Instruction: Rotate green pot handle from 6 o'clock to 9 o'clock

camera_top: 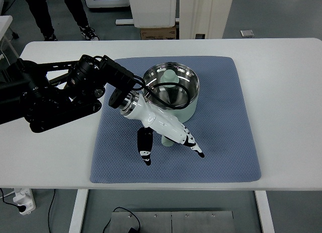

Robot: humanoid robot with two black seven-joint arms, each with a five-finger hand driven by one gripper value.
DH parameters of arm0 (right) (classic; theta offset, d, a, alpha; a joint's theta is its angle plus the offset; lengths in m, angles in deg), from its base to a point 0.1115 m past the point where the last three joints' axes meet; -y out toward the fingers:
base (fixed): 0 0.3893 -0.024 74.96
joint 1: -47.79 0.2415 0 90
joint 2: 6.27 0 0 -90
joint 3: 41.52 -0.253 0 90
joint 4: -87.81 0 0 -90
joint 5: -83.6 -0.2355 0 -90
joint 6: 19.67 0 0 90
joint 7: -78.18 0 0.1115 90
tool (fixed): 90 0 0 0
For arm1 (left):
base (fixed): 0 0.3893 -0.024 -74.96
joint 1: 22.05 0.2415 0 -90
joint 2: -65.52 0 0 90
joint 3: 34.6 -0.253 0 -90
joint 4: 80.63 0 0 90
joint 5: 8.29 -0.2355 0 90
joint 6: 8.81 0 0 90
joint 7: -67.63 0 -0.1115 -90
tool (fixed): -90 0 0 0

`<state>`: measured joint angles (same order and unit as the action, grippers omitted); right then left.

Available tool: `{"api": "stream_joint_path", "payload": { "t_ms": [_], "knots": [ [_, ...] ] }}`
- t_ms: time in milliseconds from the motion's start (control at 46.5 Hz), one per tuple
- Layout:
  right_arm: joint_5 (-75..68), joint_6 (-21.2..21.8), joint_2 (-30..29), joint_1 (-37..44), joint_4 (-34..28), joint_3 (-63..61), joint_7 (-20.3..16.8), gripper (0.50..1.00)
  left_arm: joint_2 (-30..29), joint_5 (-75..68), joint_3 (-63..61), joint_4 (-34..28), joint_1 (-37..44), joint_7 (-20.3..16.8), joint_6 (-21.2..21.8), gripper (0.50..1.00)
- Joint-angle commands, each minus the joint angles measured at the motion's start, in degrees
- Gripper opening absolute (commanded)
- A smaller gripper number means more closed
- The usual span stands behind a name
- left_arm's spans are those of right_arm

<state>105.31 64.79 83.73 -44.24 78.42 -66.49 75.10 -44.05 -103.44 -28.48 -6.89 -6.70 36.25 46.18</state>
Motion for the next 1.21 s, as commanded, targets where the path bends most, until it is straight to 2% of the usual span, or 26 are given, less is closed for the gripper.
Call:
{"api": "stream_joint_path", "payload": {
  "t_ms": [0, 215, 430, 689, 1184],
  "knots": [
    [0.00, 0.00, 0.00, 0.01, -0.01, 0.01, 0.00, 1.000, 0.23, -0.65, -1.02, 0.00, -0.49, 0.01, 0.01, 1.000],
    [0.00, 0.00, 0.00, 0.01, -0.01, 0.01, 0.00, 1.000, 2.87, -2.06, -1.46, -1.05, -2.51, -0.34, 0.01, 1.000],
    [0.00, 0.00, 0.00, 0.01, -0.01, 0.01, 0.00, 1.000, 4.10, -2.06, -2.34, -1.85, -5.32, -2.19, 0.01, 1.000],
    [0.00, 0.00, 0.00, 0.01, -0.01, 0.01, 0.00, 1.000, 3.75, -2.06, -6.74, -1.50, -7.26, -3.62, 0.01, 1.000],
    [0.00, 0.00, 0.00, 0.01, -0.01, -0.07, 0.00, 1.000, 1.82, -1.88, -9.20, -0.79, -9.19, -3.62, 0.01, 1.000]
  ]
}}
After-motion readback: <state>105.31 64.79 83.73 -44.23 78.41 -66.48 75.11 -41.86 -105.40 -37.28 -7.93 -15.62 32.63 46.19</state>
